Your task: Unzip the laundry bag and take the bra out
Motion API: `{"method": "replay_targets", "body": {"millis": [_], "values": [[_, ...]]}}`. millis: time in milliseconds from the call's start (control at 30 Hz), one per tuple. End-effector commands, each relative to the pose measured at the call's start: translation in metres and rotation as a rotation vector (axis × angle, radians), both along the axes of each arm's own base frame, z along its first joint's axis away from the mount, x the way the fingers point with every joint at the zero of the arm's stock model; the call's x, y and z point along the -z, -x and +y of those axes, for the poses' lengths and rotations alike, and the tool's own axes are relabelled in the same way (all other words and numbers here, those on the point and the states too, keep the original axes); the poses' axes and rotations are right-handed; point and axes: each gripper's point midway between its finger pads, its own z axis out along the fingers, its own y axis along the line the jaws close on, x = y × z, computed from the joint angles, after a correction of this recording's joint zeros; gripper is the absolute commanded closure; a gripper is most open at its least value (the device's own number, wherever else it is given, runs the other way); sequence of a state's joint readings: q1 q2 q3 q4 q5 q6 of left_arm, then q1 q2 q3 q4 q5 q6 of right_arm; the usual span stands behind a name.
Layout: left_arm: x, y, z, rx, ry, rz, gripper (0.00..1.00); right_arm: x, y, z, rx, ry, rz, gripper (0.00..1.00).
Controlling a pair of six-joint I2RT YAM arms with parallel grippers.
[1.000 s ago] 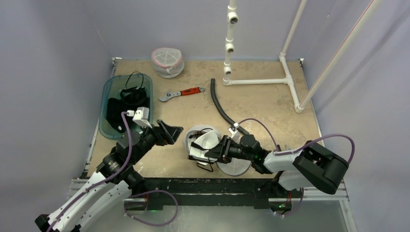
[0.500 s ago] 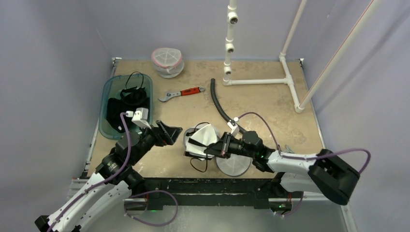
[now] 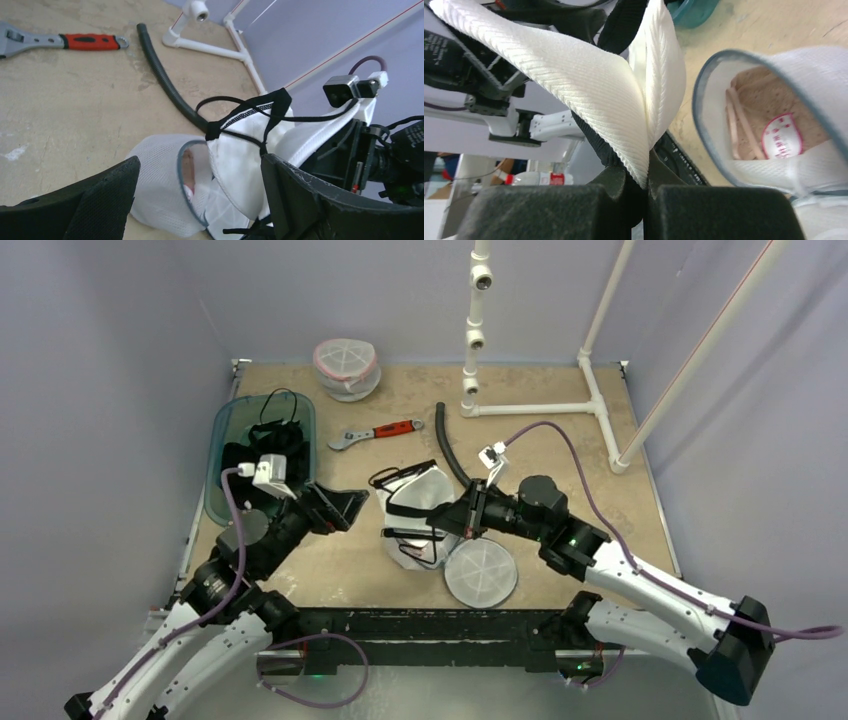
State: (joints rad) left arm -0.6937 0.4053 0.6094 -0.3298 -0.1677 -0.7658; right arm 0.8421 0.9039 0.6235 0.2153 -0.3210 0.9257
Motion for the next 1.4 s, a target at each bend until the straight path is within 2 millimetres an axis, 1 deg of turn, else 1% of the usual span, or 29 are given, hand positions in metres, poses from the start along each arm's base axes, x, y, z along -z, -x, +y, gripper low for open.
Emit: {"method": "replay_targets", "body": {"millis": [0,33,100,200,300,333,400,533,567,600,667,733,933,1100,1233,1367], "values": [[-0.045,0.001,0.003,-0.009,0.067,-0.078,0.1,-0.023,-0.014,-0.01,0.03,0.059,-0.134,1.0],[-0.049,0.002,0.002,-0.002,0.085,-0.082,0.1,-0.034,-0.015,-0.009,0.031,0.05,-0.158,1.0],[-0.057,0.006,0.0,0.017,0.125,-0.099,0.07,-0.048,-0.016,-0.009,0.029,0.036,-0.195,1.0],[-0.074,0.015,0.0,0.046,0.18,-0.164,0.01,-0.06,-0.015,-0.009,0.015,0.02,-0.228,1.0],[-0.089,0.026,-0.002,0.106,0.203,-0.247,0.01,-0.072,-0.005,-0.009,-0.029,-0.025,-0.264,1.0],[-0.092,0.028,-0.005,0.126,0.2,-0.268,0.01,-0.075,-0.002,-0.009,-0.046,-0.04,-0.276,1.0],[-0.094,0.033,-0.012,0.178,0.184,-0.294,0.01,-0.08,0.005,-0.009,-0.081,-0.065,-0.297,1.0],[-0.098,0.048,-0.039,0.357,0.176,-0.33,0.01,-0.092,0.021,-0.011,-0.158,-0.11,-0.34,1.0],[-0.105,0.053,-0.045,0.402,0.193,-0.357,0.01,-0.095,0.025,-0.011,-0.173,-0.128,-0.345,1.0],[-0.106,0.056,-0.05,0.439,0.202,-0.364,0.01,-0.098,0.028,-0.012,-0.182,-0.145,-0.352,1.0],[-0.108,0.06,-0.057,0.484,0.218,-0.369,0.01,-0.103,0.033,-0.013,-0.199,-0.168,-0.365,1.0],[-0.11,0.062,-0.06,0.506,0.23,-0.381,0.01,-0.108,0.037,-0.015,-0.211,-0.191,-0.377,1.0],[-0.118,0.077,-0.071,0.626,0.266,-0.408,0.01,-0.111,0.037,-0.015,-0.206,-0.216,-0.37,1.0],[-0.126,0.084,-0.072,0.656,0.299,-0.437,0.01,-0.11,0.033,-0.011,-0.191,-0.233,-0.34,1.0],[-0.128,0.085,-0.072,0.663,0.297,-0.443,0.01,-0.108,0.029,-0.006,-0.189,-0.242,-0.31,1.0],[-0.121,0.079,-0.077,0.665,0.267,-0.418,0.03,-0.106,0.023,-0.001,-0.181,-0.239,-0.281,1.0]]}}
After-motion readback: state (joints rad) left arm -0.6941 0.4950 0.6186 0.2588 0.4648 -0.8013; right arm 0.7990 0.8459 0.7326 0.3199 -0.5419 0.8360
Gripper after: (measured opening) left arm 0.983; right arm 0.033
